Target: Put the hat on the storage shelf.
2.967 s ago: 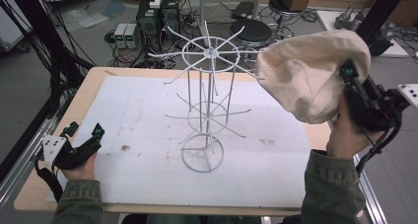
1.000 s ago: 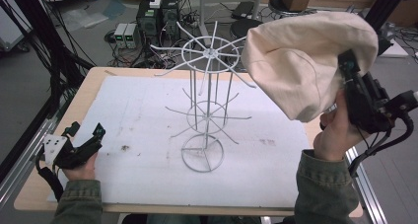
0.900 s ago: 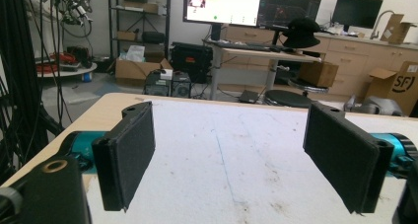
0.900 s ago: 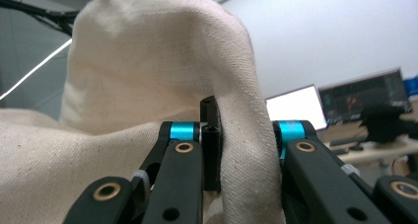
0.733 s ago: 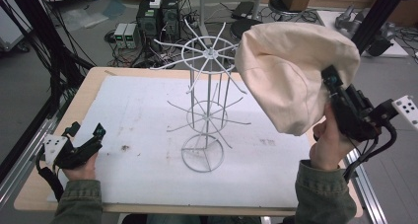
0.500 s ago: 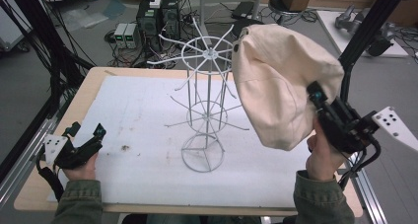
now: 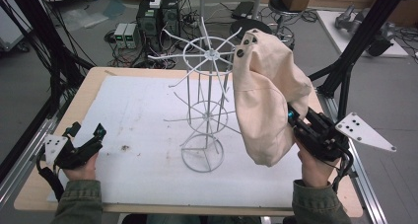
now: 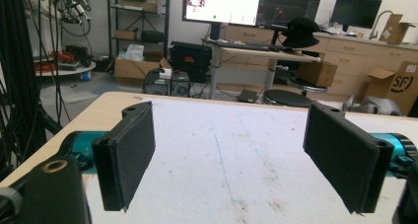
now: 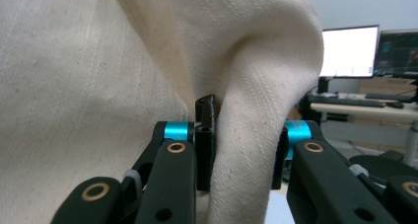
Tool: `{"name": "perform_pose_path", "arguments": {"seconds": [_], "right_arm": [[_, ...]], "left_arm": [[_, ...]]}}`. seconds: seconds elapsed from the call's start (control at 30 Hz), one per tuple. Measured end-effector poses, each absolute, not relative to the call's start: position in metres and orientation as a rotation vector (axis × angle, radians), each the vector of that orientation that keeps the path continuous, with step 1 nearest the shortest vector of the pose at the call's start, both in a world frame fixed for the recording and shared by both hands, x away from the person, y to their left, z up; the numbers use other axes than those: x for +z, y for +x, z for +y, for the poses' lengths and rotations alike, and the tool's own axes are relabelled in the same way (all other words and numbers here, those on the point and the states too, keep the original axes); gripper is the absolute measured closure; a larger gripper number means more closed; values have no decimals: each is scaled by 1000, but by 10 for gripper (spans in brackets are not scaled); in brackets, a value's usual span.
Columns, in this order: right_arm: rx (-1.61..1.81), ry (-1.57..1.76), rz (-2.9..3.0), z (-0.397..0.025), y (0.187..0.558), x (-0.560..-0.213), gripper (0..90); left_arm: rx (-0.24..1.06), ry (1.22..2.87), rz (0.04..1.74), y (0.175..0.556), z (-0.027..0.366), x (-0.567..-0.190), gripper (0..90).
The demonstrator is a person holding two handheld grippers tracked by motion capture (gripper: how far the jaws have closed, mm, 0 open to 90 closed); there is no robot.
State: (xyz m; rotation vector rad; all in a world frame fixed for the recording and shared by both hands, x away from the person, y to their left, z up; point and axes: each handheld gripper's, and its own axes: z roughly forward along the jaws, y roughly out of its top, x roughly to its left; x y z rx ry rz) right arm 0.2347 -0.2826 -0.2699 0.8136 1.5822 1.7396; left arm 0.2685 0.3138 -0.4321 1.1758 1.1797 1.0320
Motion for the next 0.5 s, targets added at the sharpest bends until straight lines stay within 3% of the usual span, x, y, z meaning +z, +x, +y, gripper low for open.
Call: {"name": "perform_pose_path", "arguments": {"seconds": [0.33, 0.5], "right_arm": [[1697, 823, 1685, -286, 239, -271, 671], [1668, 829, 1663, -287, 239, -274, 465]], "left_arm": [[1033, 1171, 1178, 268, 314, -432, 202], [1034, 1170, 1178, 268, 314, -432, 202]]}}
